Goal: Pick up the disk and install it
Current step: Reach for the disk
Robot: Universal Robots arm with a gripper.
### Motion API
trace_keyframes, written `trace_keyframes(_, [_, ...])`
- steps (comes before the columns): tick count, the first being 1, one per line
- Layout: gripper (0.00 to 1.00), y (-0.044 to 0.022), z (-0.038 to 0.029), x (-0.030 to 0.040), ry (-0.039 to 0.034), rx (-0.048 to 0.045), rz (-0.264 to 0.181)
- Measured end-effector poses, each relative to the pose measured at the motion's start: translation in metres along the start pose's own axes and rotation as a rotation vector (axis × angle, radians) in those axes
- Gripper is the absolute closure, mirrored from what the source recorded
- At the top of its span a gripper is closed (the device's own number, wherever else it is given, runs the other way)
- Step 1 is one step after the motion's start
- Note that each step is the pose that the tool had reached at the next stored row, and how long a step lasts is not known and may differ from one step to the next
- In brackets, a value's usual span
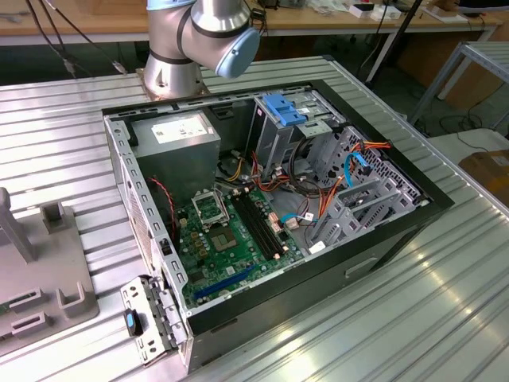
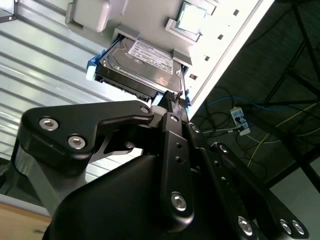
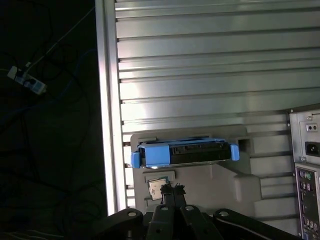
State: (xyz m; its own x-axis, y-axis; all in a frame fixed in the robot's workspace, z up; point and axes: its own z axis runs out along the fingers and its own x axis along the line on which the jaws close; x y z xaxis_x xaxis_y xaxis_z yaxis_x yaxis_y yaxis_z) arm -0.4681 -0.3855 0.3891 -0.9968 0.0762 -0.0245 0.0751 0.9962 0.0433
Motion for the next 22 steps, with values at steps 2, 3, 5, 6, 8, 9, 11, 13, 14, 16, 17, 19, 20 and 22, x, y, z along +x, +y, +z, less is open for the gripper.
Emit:
trace_keyframes(2, [0.89,-0.0001,0.0000,0.0006,0.0000,0.0000,0.000])
trace_keyframes(3, [0.89,-0.0001,0.0000,0.0009,0.0000,0.0000,0.000])
trace_keyframes(5, [0.89,-0.0001,0.0000,0.0017,0.0000,0.0000,0.000])
trace_keyframes(6, [0.89,-0.0002,0.0000,0.0019,-0.0001,0.0000,0.000])
trace_keyframes(8, [0.89,-0.0002,-0.0001,0.0033,0.0000,0.0000,0.000])
trace_keyframes(9, [0.89,-0.0003,-0.0001,0.0037,0.0000,0.0000,0.000])
trace_keyframes(11, [0.89,-0.0004,-0.0001,0.0044,0.0000,0.0000,0.000])
trace_keyframes(13, [0.89,-0.0004,-0.0001,0.0053,0.0000,0.0000,0.000])
trace_keyframes(14, [0.89,-0.0004,-0.0001,0.0054,-0.0001,-0.0001,0.000])
trace_keyframes(16, [0.89,-0.0005,-0.0001,0.0057,0.0000,0.0000,0.000])
trace_keyframes(17, [0.89,-0.0005,-0.0002,0.0060,0.0000,0.0000,0.000])
trace_keyframes(19, [0.89,-0.0005,-0.0001,0.0070,-0.0001,-0.0001,0.000])
trace_keyframes(20, [0.89,-0.0005,-0.0002,0.0076,0.0000,0.0000,0.000])
trace_keyframes(22, [0.89,-0.0008,-0.0002,0.0101,-0.0001,-0.0001,0.000])
